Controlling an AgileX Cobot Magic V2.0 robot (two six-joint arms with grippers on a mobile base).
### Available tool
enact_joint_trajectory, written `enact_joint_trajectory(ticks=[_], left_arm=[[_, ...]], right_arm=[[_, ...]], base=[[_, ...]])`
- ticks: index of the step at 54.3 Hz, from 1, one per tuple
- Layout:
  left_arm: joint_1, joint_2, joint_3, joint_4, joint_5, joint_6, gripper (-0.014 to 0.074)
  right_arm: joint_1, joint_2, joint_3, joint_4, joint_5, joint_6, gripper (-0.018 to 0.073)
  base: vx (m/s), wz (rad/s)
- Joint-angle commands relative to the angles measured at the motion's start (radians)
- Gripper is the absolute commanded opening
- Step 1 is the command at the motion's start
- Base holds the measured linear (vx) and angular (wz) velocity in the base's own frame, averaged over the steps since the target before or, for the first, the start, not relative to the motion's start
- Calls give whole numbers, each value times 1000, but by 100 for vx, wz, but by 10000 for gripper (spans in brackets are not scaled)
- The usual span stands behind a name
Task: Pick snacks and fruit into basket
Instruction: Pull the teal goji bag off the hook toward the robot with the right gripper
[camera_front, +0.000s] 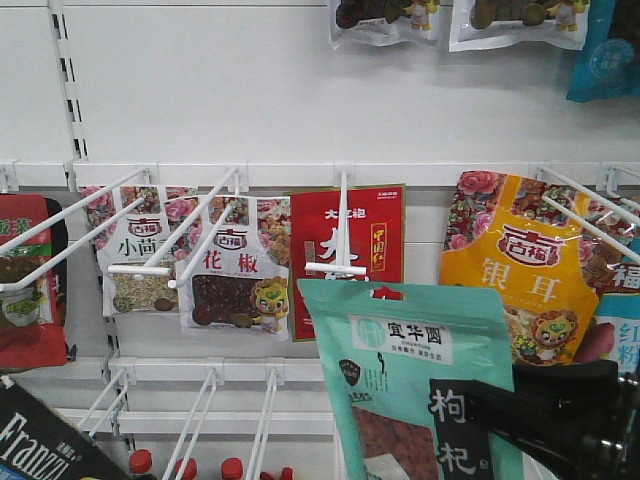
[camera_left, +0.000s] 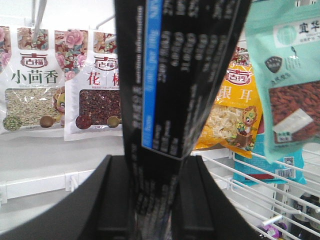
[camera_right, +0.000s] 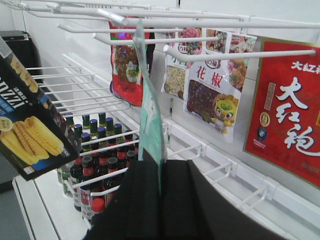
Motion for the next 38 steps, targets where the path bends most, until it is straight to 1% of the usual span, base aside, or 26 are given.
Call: enact_joint_trajectory(ticks=[1, 5, 8, 12, 21, 28, 38], left_arm=[[-5, -1, -27, -40, -81, -5, 0], [-5, -1, -27, -40, -81, -5, 0], [-5, -1, -27, -40, -81, -5, 0], [-5, -1, -27, -40, -81, -5, 0], [-5, -1, -27, -40, -81, -5, 0], [-5, -1, -27, -40, -81, -5, 0], [-5, -1, -27, -40, -81, -5, 0]], right_arm=[[0, -49, -30, -40, 30, 116, -9], [0, -76, -27, -96, 45, 203, -9], [0, -100, -15, -93, 52, 254, -9], [0, -134, 15, -94, 74, 287, -9], [0, -234, 111, -94, 144, 316, -9], [0, -316, 171, -94, 162, 318, -9], [-3, -431, 243, -94, 213, 365, -9]], base=[[0, 0], [0, 0], [0, 0], [0, 0], [0, 0], [0, 0], [0, 0]])
